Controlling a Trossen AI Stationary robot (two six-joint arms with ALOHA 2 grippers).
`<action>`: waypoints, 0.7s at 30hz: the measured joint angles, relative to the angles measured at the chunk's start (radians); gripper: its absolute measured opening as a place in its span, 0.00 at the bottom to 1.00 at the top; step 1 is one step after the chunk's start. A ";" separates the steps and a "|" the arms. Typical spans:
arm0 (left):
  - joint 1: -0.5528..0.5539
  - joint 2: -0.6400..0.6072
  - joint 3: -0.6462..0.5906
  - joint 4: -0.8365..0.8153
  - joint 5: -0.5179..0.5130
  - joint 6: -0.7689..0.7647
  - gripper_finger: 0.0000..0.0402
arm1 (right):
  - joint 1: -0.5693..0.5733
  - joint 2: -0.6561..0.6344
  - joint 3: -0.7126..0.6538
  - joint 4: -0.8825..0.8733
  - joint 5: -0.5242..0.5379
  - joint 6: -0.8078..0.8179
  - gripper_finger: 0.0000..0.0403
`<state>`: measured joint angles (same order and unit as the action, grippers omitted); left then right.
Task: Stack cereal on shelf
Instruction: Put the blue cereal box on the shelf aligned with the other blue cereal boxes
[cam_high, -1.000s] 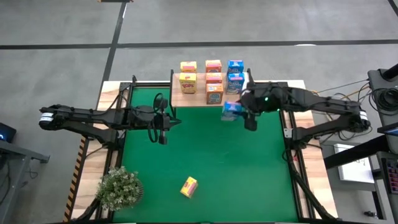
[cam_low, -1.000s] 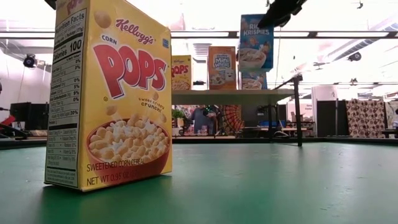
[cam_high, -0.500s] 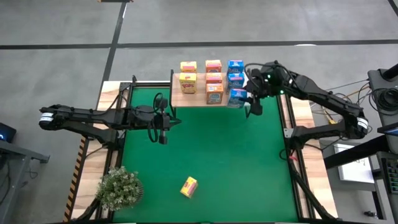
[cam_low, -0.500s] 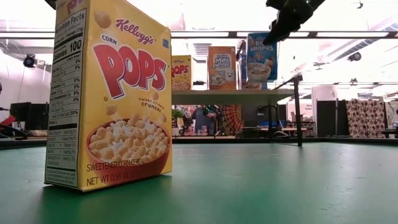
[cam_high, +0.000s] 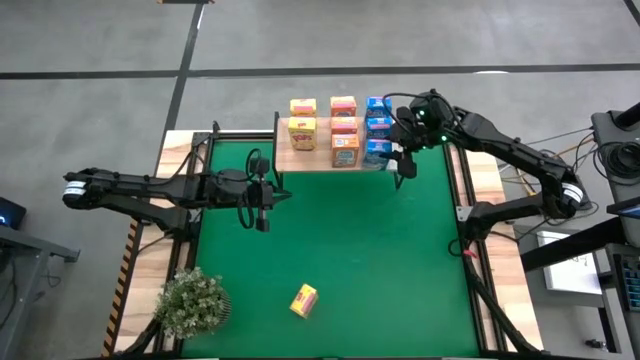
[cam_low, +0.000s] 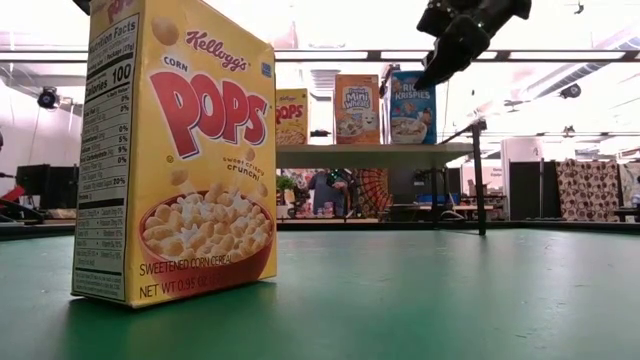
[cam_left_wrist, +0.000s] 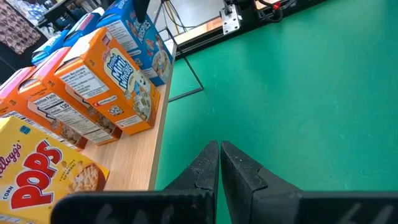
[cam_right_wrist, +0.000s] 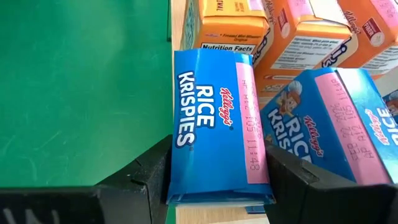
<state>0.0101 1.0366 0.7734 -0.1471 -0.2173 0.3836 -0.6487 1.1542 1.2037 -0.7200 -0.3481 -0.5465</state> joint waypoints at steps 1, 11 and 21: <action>0.000 0.000 0.000 0.000 0.000 0.000 0.00 | 0.000 0.000 0.000 -0.001 0.000 -0.002 0.45; 0.000 0.000 0.000 0.009 0.000 0.000 0.00 | -0.018 -0.005 0.002 -0.001 0.010 0.062 0.45; 0.000 0.000 0.000 0.016 0.000 -0.004 0.00 | -0.023 -0.005 0.002 0.000 0.009 0.050 0.45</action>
<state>0.0098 1.0363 0.7734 -0.1315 -0.2176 0.3794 -0.6712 1.1488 1.2053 -0.7200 -0.3394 -0.4962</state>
